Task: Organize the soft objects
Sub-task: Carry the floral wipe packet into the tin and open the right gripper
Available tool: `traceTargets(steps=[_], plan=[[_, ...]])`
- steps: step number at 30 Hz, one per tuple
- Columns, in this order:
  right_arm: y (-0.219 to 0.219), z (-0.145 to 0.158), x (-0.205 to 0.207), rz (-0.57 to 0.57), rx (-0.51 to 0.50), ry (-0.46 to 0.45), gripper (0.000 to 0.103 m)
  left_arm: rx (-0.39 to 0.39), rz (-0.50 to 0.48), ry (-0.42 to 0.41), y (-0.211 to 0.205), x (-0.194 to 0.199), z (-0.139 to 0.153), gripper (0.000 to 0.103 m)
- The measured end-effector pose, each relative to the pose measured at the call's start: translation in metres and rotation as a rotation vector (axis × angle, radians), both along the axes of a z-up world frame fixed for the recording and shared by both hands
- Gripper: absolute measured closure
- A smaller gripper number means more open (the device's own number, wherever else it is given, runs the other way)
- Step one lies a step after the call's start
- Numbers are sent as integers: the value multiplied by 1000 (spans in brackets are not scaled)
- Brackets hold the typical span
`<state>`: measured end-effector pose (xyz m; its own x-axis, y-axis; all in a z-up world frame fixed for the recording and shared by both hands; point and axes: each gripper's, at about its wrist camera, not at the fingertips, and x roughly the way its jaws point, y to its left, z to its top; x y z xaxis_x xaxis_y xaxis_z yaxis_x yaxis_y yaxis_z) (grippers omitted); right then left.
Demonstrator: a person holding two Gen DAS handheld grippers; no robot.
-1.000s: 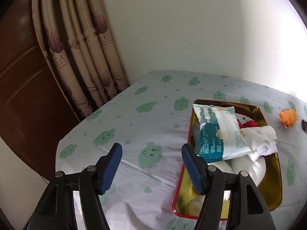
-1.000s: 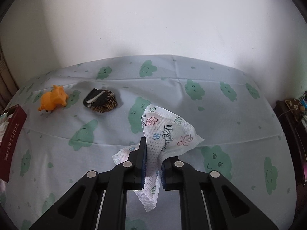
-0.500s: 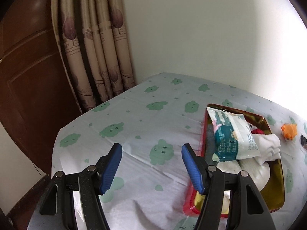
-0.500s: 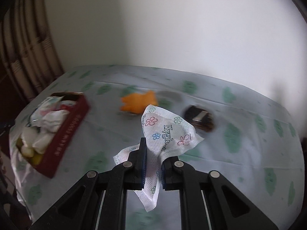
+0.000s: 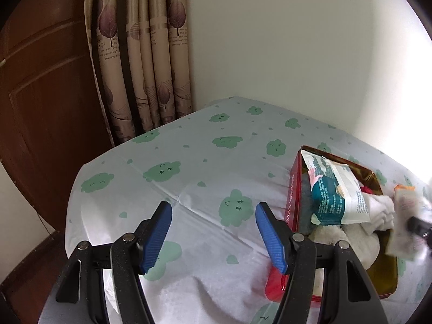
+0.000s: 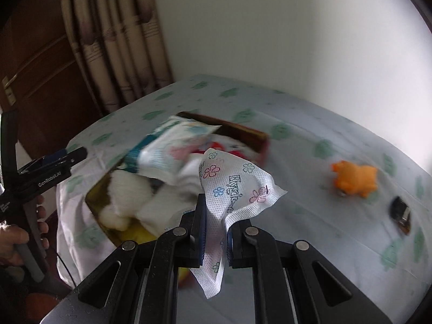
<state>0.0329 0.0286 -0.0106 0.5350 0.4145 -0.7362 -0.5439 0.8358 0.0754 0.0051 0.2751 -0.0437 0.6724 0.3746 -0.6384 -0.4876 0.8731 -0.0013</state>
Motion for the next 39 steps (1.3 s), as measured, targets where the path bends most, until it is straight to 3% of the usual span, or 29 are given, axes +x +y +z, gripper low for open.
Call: traceTargets(steps=[7,22,23,26,27,31,39], plan=[[39,-17,-1,51,-19,27,92,1,-17,13,-1,1,-2,37],[50,-31,4,51,-43,39,87,32,-11,10,-2,1,-3,37],[50,-30,4,47,-43,38,83,33,-15,16,-2,1,-4,37],[48,-28,2,40,-33,35,53,33,-19,26,-3,2,-4,37],[48,-27,1,39,-28,28,48,34,-18,29,-4,2,-5,37],[47,-21,-2,44,-25,16,45,44,-15,29,-5,2,-5,37],[38,2,-6,13,-8,-40,27,18,-13,41,-3,3,-6,37]])
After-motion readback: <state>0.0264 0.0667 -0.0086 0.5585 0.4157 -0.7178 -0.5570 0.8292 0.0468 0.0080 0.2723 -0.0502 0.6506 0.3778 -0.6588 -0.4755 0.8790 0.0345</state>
